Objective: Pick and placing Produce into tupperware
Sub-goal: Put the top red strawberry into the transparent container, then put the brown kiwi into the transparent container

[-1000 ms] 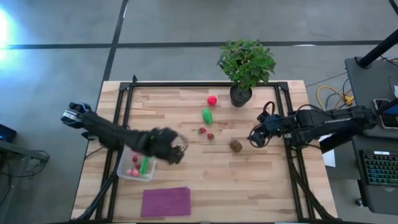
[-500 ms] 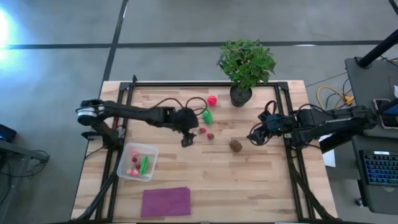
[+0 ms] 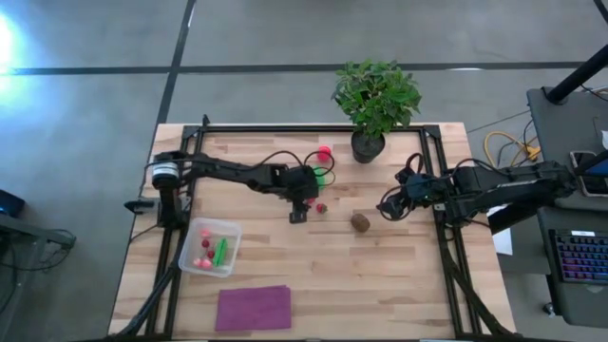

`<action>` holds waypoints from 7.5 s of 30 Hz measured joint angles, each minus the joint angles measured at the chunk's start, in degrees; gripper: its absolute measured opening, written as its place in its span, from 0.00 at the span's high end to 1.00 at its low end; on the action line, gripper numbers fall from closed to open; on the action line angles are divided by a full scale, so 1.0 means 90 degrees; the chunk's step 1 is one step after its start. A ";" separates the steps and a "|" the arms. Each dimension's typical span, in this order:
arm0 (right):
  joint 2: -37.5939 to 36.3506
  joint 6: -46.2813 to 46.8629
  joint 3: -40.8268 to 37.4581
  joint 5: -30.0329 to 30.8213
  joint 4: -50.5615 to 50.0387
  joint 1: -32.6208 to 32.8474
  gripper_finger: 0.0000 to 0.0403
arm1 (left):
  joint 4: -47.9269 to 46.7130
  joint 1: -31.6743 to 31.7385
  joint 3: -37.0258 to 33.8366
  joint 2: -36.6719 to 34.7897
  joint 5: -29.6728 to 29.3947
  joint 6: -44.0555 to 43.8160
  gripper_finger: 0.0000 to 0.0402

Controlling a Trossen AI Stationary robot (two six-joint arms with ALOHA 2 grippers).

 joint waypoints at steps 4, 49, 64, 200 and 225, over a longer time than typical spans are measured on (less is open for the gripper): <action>-0.0002 -0.0001 0.0000 0.0133 0.0000 0.0000 0.19 | 0.0007 0.0014 0.0098 0.0082 -0.0121 0.0107 0.54; 0.0031 -0.0100 0.0000 0.0452 -0.0024 -0.0001 0.19 | 0.0217 0.0211 0.0120 0.0601 -0.0132 0.0321 0.59; 0.0034 -0.0185 0.0000 0.0455 -0.0004 -0.0002 0.19 | -0.1371 0.0030 0.0315 -0.0226 -0.0791 0.0022 0.67; 0.6150 -0.2515 0.2509 -0.0884 -0.0514 0.0136 0.40 | -0.4379 -0.4143 0.0120 -0.4583 -0.5058 -0.9345 0.31; 0.5557 -0.2823 0.3128 -0.2437 0.2020 -0.0669 0.40 | -0.4497 -0.4184 -0.0389 -0.4572 -0.4758 -0.9361 0.31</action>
